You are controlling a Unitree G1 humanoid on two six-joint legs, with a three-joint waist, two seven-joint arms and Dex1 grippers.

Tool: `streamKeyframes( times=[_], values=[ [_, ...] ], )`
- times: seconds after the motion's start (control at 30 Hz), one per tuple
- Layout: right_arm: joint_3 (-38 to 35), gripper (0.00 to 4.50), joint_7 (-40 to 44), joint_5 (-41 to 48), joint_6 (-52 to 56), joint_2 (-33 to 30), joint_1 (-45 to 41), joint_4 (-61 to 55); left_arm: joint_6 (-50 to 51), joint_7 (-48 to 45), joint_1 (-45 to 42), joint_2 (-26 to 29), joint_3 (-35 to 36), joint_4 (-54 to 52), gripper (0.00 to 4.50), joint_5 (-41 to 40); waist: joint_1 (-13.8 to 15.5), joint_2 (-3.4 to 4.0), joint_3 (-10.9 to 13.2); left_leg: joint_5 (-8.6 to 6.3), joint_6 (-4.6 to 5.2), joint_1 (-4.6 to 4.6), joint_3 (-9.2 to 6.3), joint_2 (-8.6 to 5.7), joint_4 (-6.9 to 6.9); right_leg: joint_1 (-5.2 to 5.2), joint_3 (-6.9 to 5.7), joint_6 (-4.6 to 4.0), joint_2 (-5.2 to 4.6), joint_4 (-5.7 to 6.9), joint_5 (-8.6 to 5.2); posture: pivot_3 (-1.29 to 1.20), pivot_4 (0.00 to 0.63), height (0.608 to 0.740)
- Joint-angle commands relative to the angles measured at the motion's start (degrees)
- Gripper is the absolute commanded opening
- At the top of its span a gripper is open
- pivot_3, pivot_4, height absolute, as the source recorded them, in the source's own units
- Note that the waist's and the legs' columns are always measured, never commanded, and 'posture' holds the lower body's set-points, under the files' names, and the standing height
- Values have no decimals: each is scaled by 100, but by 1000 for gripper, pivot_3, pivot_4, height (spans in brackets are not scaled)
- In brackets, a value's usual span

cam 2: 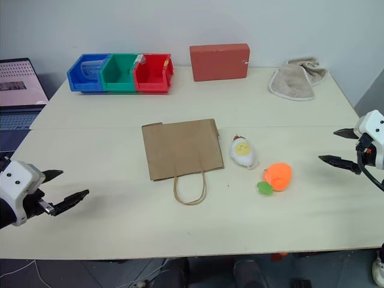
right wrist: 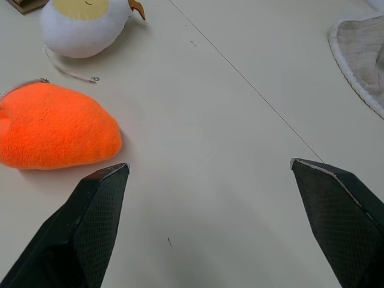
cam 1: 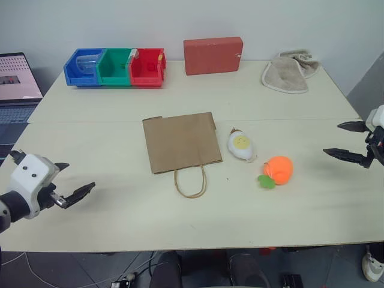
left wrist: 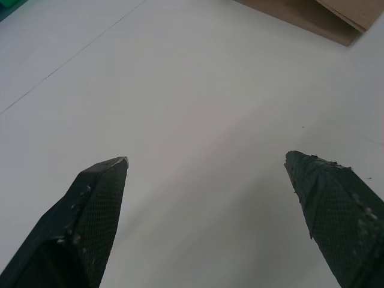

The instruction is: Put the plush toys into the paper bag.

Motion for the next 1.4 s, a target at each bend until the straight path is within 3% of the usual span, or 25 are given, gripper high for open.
streamKeyframes(
  times=[0.03,1.07,1.23,1.4],
  values=[
    [-174,4500,-10,-18,-90,-49,19,-65,89,75,-274,-7,266,-139,4477,-184,3,0,0,0,0,0,0,0,0,1,0,0,0,0,0,0,150,740],
    [-126,4500,-19,-40,-103,-29,-43,-126,-312,-240,-217,-122,319,-38,4477,2,1,0,0,-1,1,0,4,0,2,0,1,-3,-1,2,5,0,150,740],
    [-226,4500,-162,32,-245,90,89,-753,-377,-765,-298,165,-329,-600,4477,-16,2,0,0,-1,1,0,3,0,2,1,1,-3,-1,3,6,0,150,740],
    [-359,4500,-4,553,554,42,517,-1976,-435,-1081,-656,296,-1270,-1053,4477,26,8,0,0,-1,1,-1,-1,0,2,3,1,4,-1,3,9,0,150,740]
  ],
)
